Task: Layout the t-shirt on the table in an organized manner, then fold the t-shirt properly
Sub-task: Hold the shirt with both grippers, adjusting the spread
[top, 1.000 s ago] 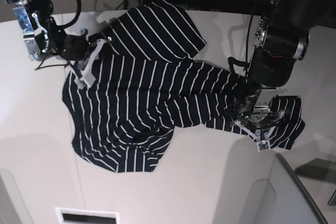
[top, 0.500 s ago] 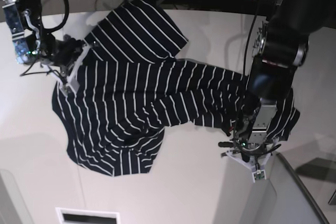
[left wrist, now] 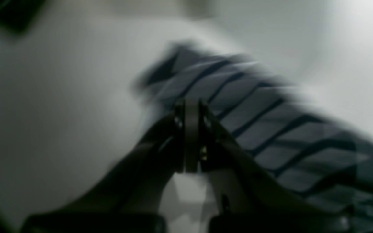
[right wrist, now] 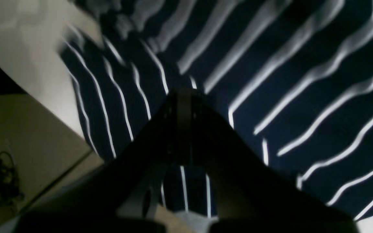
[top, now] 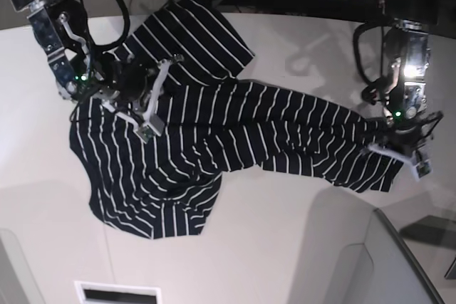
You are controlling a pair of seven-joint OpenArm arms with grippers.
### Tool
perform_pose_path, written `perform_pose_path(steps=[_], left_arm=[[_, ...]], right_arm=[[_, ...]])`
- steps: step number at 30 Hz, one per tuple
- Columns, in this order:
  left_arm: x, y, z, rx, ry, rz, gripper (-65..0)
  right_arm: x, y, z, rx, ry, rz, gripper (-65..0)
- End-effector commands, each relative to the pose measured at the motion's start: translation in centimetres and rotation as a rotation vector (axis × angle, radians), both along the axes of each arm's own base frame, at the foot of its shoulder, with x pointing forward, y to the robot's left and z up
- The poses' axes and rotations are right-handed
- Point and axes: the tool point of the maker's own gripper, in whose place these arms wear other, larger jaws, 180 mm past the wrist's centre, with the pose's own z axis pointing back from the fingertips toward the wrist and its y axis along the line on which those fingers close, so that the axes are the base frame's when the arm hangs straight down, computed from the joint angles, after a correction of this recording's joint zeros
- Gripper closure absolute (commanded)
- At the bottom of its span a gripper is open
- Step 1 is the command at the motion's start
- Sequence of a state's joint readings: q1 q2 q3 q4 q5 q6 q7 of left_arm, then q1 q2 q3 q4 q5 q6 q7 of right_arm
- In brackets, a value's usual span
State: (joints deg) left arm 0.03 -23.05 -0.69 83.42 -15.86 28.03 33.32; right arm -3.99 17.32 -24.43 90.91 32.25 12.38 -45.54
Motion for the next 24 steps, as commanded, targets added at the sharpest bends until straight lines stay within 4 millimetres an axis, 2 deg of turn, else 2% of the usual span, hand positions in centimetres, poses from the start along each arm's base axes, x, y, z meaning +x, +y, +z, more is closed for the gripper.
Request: perform_pose_path(steps=[1,4,8,9,11,13,17,24], left_arm=[[2.0,-0.9,2.1,0.017,-0.065,-0.071,0.0],[2.7,-2.3,1.9,-0.001,-0.053,-0.178,0.0],[4.5,-4.3,2.6,-0.046,-0.093,-0.207,-29.8],[4.8,-4.3,2.4,-0.052,-0.092,-0.197,-35.4],[5.6,-3.6,2.1,-0.057,-0.084,-0.17,-42.5],[6.5,-2.8,1.1,-0.062,-0.052,-0.142,-45.1],[7.7,-1.5,-0.5,-0.094,-0.006,-0.08,-44.9],[7.0,0.2,-3.3,-0.113,0.081,-0.018,-44.9]], right_arm=[[0.7,0.6,0.9,0.026,-0.027,-0.006,-0.5],[0.7,1.0,1.0,0.037,-0.025,-0.008,-0.5],[0.4,1.1,0.9,0.039,-0.02,-0.006,-0.5],[0.4,1.1,0.9,0.039,-0.02,-0.006,-0.5],[0.0,1.0,0.6,0.035,-0.011,-0.006,-0.3],[-0.4,0.8,0.4,0.034,-0.001,-0.009,-0.2],[-0.8,0.9,0.2,0.034,0.007,-0.004,-0.2],[-1.2,0.7,-0.1,0.033,0.016,-0.008,-0.2]])
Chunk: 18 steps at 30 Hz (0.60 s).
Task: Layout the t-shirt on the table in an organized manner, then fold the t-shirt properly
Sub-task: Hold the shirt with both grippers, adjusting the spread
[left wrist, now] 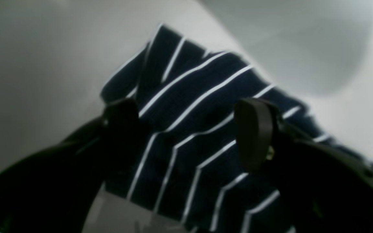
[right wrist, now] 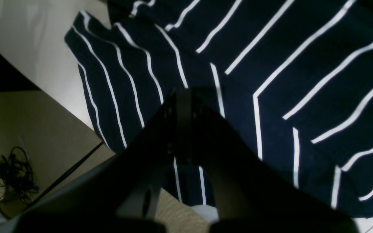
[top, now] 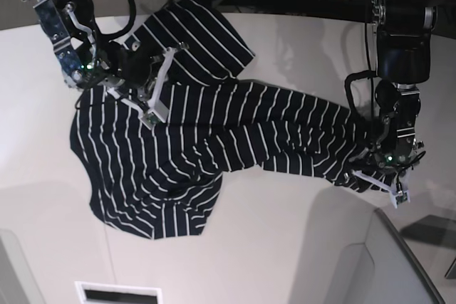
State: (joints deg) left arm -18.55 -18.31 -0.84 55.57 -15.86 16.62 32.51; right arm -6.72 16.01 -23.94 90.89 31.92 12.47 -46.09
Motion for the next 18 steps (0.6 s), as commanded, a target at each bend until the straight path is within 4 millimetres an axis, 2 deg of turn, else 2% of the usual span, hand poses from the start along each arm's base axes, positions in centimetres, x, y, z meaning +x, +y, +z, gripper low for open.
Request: perform_pose_path(steps=[1,6,11,17,18], left_arm=[[1.0,1.0,1.5,0.027,-0.039,0.009,-44.9],[0.6,2.4,0.4,0.034,0.011,0.037,-44.9],[0.7,3.5,-0.1,0.07,-0.019,0.045,-44.9],[0.2,3.5,-1.5,0.071,0.025,0.047,-44.3],[0.6,3.2,-1.4,0.084,0.021,0.03,-42.3]], right_arm=[[0.9,0.0,0.9,0.019,-0.034,-0.004,-0.2],[0.8,0.1,0.9,0.021,-0.033,-0.004,-0.2],[0.8,0.2,0.9,0.024,-0.033,-0.004,-0.2],[0.8,0.2,0.9,0.024,-0.033,-0.004,-0.2],[0.8,0.2,0.9,0.024,-0.033,-0.004,-0.2]])
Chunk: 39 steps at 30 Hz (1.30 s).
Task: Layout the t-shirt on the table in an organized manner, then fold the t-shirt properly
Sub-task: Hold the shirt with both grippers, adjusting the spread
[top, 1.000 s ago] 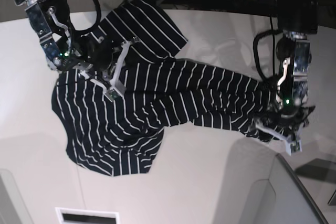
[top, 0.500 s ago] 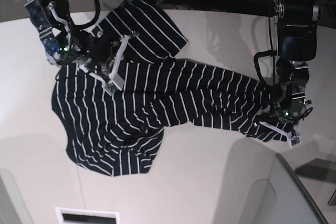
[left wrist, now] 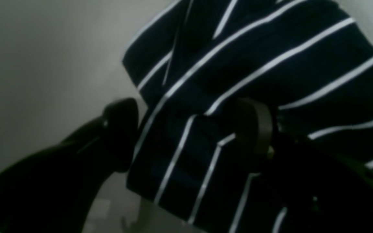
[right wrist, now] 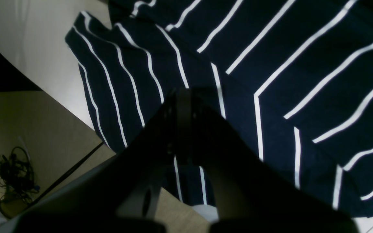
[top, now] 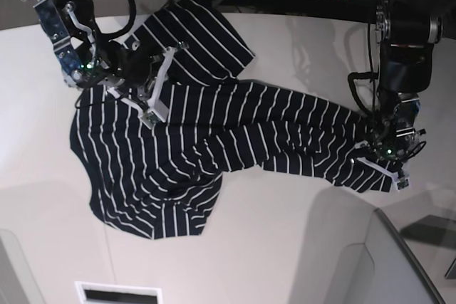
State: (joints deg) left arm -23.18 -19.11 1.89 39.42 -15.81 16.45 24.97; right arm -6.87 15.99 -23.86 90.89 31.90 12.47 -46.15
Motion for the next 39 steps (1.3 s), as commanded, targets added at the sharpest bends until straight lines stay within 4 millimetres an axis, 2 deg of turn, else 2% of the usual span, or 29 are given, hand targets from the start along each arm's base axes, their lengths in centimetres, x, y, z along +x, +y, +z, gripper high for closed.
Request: perform_pose_path(steps=[1,3,5,6,11,14,17,20,25,28,32,34,39], left_arm=[[2.1,0.4,2.0,0.041,-0.06,-0.025,-38.2],[2.1,0.0,1.6,0.059,-0.053,-0.053,-24.0],[2.2,-0.1,1.6,0.062,-0.055,-0.061,-3.1],[2.3,-0.2,1.6,0.06,-0.059,-0.06,0.0],[2.6,-0.3,1.9,0.058,-0.064,-0.061,0.0],[3.8,-0.8,3.2,0.059,-0.109,-0.077,0.0],[4.6,-1.2,4.4,0.063,-0.145,-0.087,0.0],[4.6,-1.2,4.4,0.065,-0.144,-0.088,0.0],[4.0,-0.7,4.1,0.071,-0.132,-0.082,0.0],[3.9,0.1,4.3,0.082,-0.131,-0.076,-22.5],[4.3,0.1,4.8,0.086,-0.139,-0.078,-45.3],[5.0,0.2,5.5,0.088,-0.154,-0.079,-50.7],[4.9,1.2,3.9,0.073,-0.081,-0.038,-51.0]], right_arm=[[0.9,0.3,1.0,0.024,-0.036,-0.003,-0.2],[0.9,0.3,1.0,0.024,-0.036,-0.003,-0.2],[0.9,0.3,1.0,0.024,-0.036,-0.003,-0.2],[1.0,0.3,1.0,0.024,-0.037,-0.003,-0.2],[1.1,0.2,1.0,0.024,-0.04,-0.005,-0.2],[1.1,0.2,1.0,0.022,-0.038,-0.006,-0.2],[1.0,-0.3,0.0,0.008,-0.011,-0.016,-0.2],[0.8,-0.8,-0.9,-0.006,0.014,-0.024,-0.2],[0.8,-0.8,-0.9,-0.007,0.014,-0.023,-0.2],[0.9,-0.8,-0.9,-0.007,0.012,-0.023,-0.2],[0.9,-0.7,-0.9,-0.005,0.012,-0.023,-0.2],[0.9,-0.7,-0.9,-0.005,0.012,-0.023,-0.2],[0.9,-0.5,-0.7,-0.002,0.008,-0.018,-0.2]])
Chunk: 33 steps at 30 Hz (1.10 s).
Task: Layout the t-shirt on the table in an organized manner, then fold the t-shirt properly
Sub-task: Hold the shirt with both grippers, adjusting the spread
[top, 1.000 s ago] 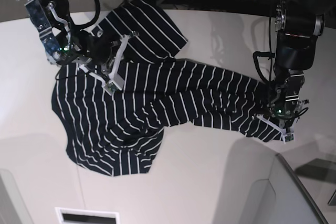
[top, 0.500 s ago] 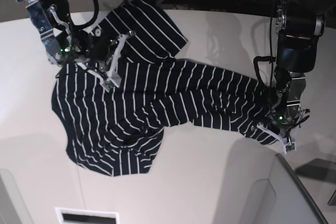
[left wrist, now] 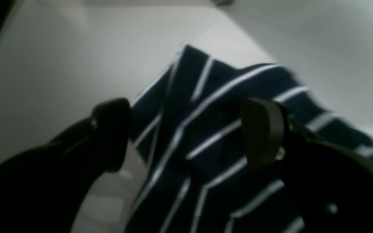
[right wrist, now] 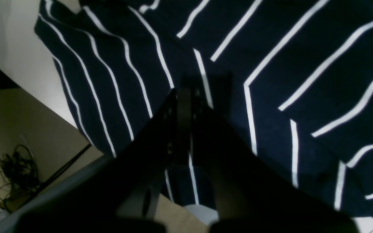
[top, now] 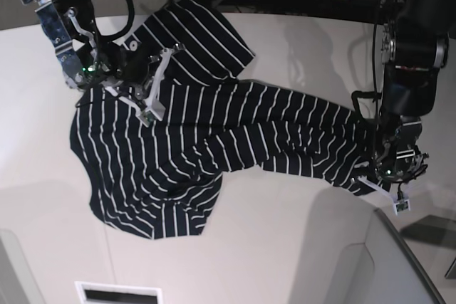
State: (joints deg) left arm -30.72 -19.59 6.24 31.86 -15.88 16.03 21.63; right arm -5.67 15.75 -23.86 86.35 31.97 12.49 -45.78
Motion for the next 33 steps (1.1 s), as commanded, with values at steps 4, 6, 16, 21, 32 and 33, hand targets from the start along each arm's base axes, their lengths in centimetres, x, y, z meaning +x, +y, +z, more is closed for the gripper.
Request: perform_pose_path(steps=[4,6,16,21,32,33], left_arm=[[2.0,-0.4,0.7,-0.009,-0.048,-0.064,-51.0],[1.6,-0.4,0.1,-0.011,-0.038,-0.062,-51.0],[0.0,-1.9,-2.2,-0.032,0.007,-0.074,-22.9],[-0.1,-1.7,-2.2,-0.031,0.008,-0.072,0.0],[-0.5,-1.7,-2.5,-0.051,0.034,-0.057,0.0],[-0.5,-1.7,-2.5,-0.052,0.035,-0.055,0.0]], right_arm=[[0.9,0.4,1.0,0.026,-0.036,0.003,-0.2],[1.0,0.4,1.1,0.028,-0.038,0.002,-0.2],[1.2,0.8,1.2,0.05,-0.064,-0.009,-0.2],[1.1,0.8,1.2,0.051,-0.062,-0.01,-0.2],[1.1,0.8,1.2,0.052,-0.062,-0.008,-0.2],[1.1,0.8,1.2,0.052,-0.062,-0.008,-0.2]])
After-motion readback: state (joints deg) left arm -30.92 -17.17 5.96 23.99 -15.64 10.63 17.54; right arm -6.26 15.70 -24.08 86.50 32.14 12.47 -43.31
